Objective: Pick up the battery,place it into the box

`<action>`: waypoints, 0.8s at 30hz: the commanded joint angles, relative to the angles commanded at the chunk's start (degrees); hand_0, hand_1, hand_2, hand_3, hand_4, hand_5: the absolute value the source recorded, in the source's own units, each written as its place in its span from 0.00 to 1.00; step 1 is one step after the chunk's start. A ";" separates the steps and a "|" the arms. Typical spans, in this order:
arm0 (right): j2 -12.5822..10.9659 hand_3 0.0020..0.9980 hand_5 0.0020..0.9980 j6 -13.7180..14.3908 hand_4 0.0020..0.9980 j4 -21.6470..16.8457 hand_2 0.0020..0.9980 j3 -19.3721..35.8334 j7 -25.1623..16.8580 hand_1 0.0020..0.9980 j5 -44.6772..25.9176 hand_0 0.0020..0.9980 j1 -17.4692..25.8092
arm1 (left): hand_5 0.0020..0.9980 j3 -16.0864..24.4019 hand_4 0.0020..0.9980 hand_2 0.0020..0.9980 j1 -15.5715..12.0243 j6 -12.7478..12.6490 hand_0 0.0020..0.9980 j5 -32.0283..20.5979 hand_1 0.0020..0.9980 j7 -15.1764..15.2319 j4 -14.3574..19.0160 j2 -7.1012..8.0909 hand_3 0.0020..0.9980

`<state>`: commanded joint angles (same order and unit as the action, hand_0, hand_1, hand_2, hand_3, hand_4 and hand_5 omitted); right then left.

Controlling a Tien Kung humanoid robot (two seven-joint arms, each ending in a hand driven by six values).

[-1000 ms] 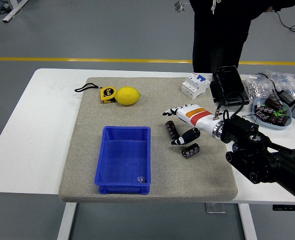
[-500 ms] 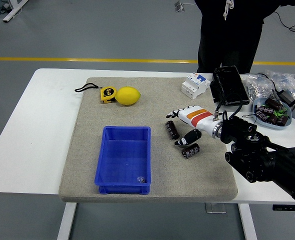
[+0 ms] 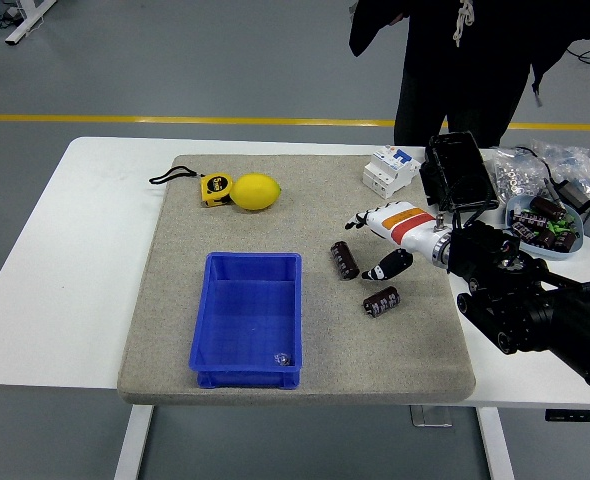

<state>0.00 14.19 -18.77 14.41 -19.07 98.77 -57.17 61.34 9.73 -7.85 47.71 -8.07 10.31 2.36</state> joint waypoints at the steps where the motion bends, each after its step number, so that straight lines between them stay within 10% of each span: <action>1: 0.00 0.82 0.31 0.00 0.93 0.00 0.76 -0.13 0.00 0.74 0.05 0.80 -0.05 | 0.63 0.04 0.71 0.75 0.06 0.00 0.77 0.04 0.73 0.00 0.00 -0.01 0.64; 24: 0.00 0.81 0.31 -0.77 0.89 -0.06 0.76 -4.36 0.99 0.74 -0.16 0.80 -0.52 | 0.62 0.66 0.72 0.75 -0.25 -0.31 0.77 0.42 0.73 0.09 0.00 0.17 0.64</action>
<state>0.00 13.42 -18.84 10.05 -18.07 98.61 -57.69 62.00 9.48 -8.16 48.13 -7.98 10.31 2.53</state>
